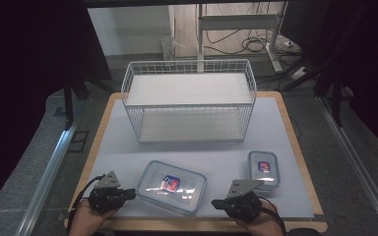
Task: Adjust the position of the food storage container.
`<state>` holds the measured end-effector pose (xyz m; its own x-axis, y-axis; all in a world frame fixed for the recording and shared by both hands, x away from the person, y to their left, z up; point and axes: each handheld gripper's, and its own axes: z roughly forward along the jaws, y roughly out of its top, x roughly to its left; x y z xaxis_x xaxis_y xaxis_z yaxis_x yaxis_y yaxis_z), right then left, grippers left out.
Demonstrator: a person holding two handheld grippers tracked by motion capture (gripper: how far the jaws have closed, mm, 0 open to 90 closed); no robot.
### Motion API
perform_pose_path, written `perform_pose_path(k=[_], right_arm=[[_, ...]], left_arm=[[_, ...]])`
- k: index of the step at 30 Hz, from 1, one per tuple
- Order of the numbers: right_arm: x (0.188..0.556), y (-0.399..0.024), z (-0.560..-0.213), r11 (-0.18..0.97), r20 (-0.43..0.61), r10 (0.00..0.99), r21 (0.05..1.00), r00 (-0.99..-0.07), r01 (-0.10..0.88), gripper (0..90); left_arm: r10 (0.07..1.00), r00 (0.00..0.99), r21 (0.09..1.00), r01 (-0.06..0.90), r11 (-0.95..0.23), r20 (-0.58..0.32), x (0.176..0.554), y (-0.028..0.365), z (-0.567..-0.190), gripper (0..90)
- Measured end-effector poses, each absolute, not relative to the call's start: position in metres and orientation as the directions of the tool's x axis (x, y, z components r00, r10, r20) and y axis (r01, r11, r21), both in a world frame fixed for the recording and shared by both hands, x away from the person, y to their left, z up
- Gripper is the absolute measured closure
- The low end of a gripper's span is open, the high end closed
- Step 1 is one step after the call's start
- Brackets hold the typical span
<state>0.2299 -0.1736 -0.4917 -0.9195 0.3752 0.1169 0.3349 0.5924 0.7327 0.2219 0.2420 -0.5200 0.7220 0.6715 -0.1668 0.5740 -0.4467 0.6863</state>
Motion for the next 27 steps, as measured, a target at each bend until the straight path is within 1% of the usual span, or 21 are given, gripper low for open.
perform_pose_path(k=[5, 11, 14, 19, 23, 27], right_arm=[[0.222, -0.161, -0.497, 0.616, 0.159, 0.317, 0.715, -0.935, 0.331, 90.0], [0.212, -0.152, -0.500, 0.618, 0.200, 0.259, 0.718, -0.945, 0.321, 89.9], [0.207, -0.144, -0.503, 0.632, 0.195, 0.238, 0.713, -0.952, 0.304, 89.9], [0.209, -0.141, -0.506, 0.639, 0.170, 0.244, 0.712, -0.955, 0.290, 88.8], [0.213, -0.145, -0.509, 0.641, 0.165, 0.267, 0.705, -0.949, 0.303, 89.0], [0.217, -0.150, -0.509, 0.642, 0.147, 0.300, 0.700, -0.943, 0.313, 89.7]], left_arm=[[0.681, 0.713, 0.681, 0.582, -0.444, -0.166, 0.222, 0.240, -0.520, 87.4], [0.694, 0.698, 0.682, 0.595, -0.426, -0.177, 0.223, 0.235, -0.519, 88.5], [0.687, 0.701, 0.685, 0.596, -0.418, -0.190, 0.224, 0.230, -0.519, 89.1], [0.685, 0.698, 0.686, 0.603, -0.406, -0.208, 0.225, 0.219, -0.520, 89.0], [0.670, 0.706, 0.690, 0.603, -0.400, -0.229, 0.227, 0.207, -0.521, 89.0], [0.681, 0.711, 0.665, 0.595, -0.451, -0.175, 0.224, 0.195, -0.518, 88.8]])
